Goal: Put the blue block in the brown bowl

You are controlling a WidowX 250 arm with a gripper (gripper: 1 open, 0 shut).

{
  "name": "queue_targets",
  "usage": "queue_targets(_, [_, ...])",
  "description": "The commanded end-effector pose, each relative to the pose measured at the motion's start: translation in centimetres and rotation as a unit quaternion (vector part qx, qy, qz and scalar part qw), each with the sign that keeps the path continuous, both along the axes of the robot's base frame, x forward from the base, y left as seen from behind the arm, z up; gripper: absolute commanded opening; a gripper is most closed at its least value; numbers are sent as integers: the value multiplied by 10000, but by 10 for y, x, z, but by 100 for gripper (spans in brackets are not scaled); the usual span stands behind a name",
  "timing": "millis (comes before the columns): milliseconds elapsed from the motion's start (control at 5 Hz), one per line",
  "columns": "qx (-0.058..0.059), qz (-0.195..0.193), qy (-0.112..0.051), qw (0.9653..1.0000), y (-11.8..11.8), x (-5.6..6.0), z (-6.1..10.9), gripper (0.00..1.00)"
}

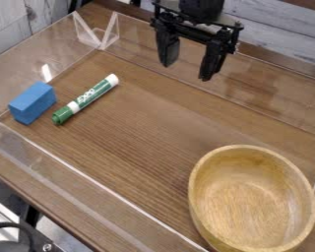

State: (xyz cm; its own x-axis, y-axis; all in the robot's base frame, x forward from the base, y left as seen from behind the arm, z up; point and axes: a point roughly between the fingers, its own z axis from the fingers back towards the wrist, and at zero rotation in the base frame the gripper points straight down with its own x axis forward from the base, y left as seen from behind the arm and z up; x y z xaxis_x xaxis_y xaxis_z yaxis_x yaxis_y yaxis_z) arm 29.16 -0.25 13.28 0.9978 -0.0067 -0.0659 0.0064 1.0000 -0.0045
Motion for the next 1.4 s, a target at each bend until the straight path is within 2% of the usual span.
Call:
queue_targets(0, [33,-23,79,10000,7,-4,-4,100])
queue_targets(200, [127,-61,74,9999,33,-14,-1,100])
queue_targets(600, [229,-463,-173,9985,112,-37,9,100])
queue_targets(800, [277,-489,-298,9980,149,-52,10,100])
queue_targets(1200, [291,-276,-542,9977,206,-76,-8,100])
